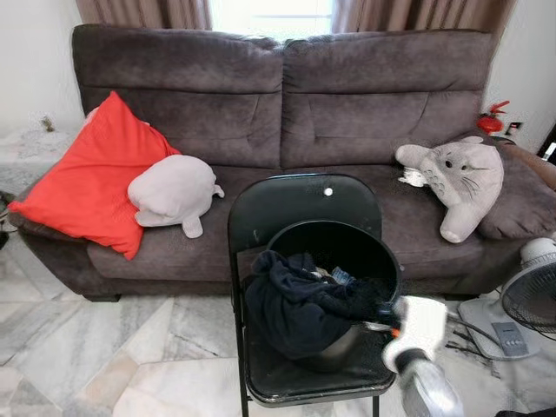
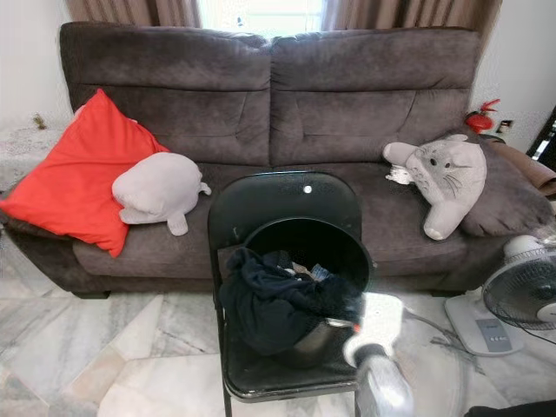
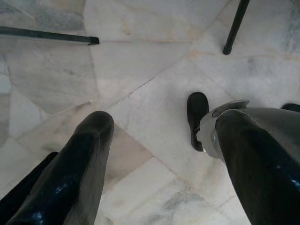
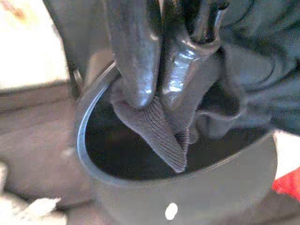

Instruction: Hang hanger

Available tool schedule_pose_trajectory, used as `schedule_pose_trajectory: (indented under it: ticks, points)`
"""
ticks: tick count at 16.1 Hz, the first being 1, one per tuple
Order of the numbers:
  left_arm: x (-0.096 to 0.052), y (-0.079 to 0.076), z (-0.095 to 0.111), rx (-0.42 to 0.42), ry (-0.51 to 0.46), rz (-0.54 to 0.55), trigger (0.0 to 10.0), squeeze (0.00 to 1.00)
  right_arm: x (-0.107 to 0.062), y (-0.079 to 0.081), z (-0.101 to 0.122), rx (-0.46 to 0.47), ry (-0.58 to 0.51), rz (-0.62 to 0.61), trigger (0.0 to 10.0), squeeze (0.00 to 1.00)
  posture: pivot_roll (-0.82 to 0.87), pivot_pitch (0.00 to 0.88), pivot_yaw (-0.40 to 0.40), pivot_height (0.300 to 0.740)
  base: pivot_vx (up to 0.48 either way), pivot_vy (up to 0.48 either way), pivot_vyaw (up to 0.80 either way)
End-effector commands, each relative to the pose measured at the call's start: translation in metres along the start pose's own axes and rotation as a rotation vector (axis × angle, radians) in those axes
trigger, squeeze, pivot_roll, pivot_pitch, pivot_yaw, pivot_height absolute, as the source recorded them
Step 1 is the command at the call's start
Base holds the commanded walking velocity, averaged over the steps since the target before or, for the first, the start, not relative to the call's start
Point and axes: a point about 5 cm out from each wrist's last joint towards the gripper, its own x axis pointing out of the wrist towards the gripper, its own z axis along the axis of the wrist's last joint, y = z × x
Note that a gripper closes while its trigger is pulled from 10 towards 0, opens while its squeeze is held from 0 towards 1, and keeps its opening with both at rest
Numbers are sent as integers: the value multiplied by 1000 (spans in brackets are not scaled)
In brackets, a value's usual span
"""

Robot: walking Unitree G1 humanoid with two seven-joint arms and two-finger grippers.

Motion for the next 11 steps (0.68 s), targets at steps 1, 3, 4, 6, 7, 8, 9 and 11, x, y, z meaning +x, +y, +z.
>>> schedule_pose_trajectory:
  ticks: [1, 3, 4, 6, 7, 8, 9, 11]
  points:
    - [-1, 4, -4, 14, 22, 12, 10000, 0, -10, -4, 16, 10, -103, -43, 0, 0, -26, 0, 17, 740, 0, 0, 0]
    - [-1, 5, -3, 19, 23, 12, 10000, 0, -29, -6, 22, -7, -161, -62, 0, 0, -35, 0, 18, 740, 0, 0, 0]
    - [-1, 4, -3, 23, 24, 10, 10000, 0, -39, -10, 23, -16, -174, -88, 0, 0, -39, 0, 18, 740, 0, 0, 0]
    - [-1, 4, -3, 27, 24, 7, 10000, 0, -55, -32, 8, -64, -92, -240, 0, 0, -50, 0, 15, 740, 0, 0, 0]
    - [-1, 4, -3, 28, 24, 7, 10000, 0, -60, -43, -2, -87, -23, -331, 0, 0, -51, 0, 16, 740, 0, 0, 0]
    - [-1, 4, -2, 28, 24, 6, 10000, 0, -66, -57, -16, -133, 83, -430, 0, 0, -53, 0, 17, 740, 0, 0, 0]
    - [-1, 4, -2, 29, 24, 5, 10000, 0, -69, -65, -22, -149, 130, -481, 1686, 0, -50, 0, 18, 740, 0, 0, 0]
    - [-1, 4, -2, 29, 24, 6, 10000, 0, -65, -72, -23, -172, 149, -498, 10000, 0, -45, 0, 17, 740, 0, 0, 0]
